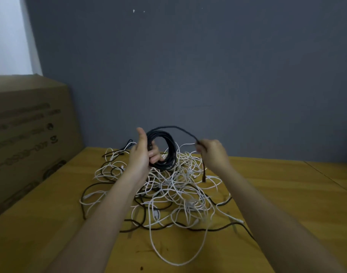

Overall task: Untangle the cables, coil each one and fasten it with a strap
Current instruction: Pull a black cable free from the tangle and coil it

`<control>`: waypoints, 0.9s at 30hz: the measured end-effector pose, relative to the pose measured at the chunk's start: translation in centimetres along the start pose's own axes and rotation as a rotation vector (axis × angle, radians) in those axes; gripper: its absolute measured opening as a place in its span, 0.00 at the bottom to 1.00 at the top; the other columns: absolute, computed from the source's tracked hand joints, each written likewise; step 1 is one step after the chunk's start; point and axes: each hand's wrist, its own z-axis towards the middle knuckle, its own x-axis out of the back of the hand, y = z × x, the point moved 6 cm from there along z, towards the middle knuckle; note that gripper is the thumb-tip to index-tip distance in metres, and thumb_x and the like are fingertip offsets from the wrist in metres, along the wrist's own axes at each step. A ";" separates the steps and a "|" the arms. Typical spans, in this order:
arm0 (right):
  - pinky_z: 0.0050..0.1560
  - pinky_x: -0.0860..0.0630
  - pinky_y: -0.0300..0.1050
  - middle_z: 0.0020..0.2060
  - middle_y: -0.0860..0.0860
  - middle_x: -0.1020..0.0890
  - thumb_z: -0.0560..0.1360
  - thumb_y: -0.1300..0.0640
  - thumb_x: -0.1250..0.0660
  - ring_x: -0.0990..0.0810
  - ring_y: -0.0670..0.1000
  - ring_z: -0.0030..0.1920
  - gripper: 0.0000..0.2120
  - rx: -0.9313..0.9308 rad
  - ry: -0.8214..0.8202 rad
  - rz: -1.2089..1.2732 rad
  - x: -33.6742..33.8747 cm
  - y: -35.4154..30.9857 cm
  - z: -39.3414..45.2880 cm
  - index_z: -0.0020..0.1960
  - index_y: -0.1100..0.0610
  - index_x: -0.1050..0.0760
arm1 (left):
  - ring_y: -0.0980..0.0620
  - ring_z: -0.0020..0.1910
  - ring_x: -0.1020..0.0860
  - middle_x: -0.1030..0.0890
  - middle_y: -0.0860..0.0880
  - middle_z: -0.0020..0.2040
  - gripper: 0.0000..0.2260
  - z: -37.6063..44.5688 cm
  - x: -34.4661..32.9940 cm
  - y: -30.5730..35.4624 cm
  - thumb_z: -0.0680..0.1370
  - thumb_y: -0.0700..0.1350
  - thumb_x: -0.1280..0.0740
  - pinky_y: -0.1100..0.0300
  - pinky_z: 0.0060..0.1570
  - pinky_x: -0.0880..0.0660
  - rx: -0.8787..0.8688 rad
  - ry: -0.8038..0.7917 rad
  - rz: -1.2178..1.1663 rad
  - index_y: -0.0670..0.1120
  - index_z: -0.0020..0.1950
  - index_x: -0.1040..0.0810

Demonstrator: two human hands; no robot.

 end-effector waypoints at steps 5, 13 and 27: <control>0.33 0.33 0.47 0.58 0.58 0.24 0.80 0.64 0.44 0.22 0.62 0.48 0.21 0.143 -0.257 -0.348 -5.2 -0.6 -4.9 0.71 0.52 0.34 | 0.55 0.23 0.38 0.40 0.53 0.25 0.23 -0.7 1.0 -0.8 0.73 0.66 0.46 0.61 0.34 0.28 0.031 -0.025 -0.043 0.46 0.40 0.34; 0.51 0.28 0.48 0.58 0.56 0.23 0.76 0.62 0.39 0.23 0.57 0.55 0.23 0.671 -0.339 -0.714 -7.0 -5.3 -11.2 0.71 0.59 0.35 | 0.54 0.30 0.31 0.31 0.50 0.33 0.08 -1.0 0.4 -3.6 0.84 0.42 0.49 0.61 0.39 0.33 0.029 -0.032 0.006 0.43 0.48 0.34; 0.35 0.28 0.48 0.35 0.55 0.22 0.76 0.52 0.33 0.25 0.57 0.34 0.13 0.738 0.260 -0.179 2.5 -7.4 -10.1 0.43 0.62 0.19 | 0.48 0.48 0.22 0.21 0.47 0.45 0.12 -3.5 -1.6 -5.1 0.83 0.53 0.47 0.56 0.52 0.27 0.003 -0.335 0.817 0.46 0.55 0.30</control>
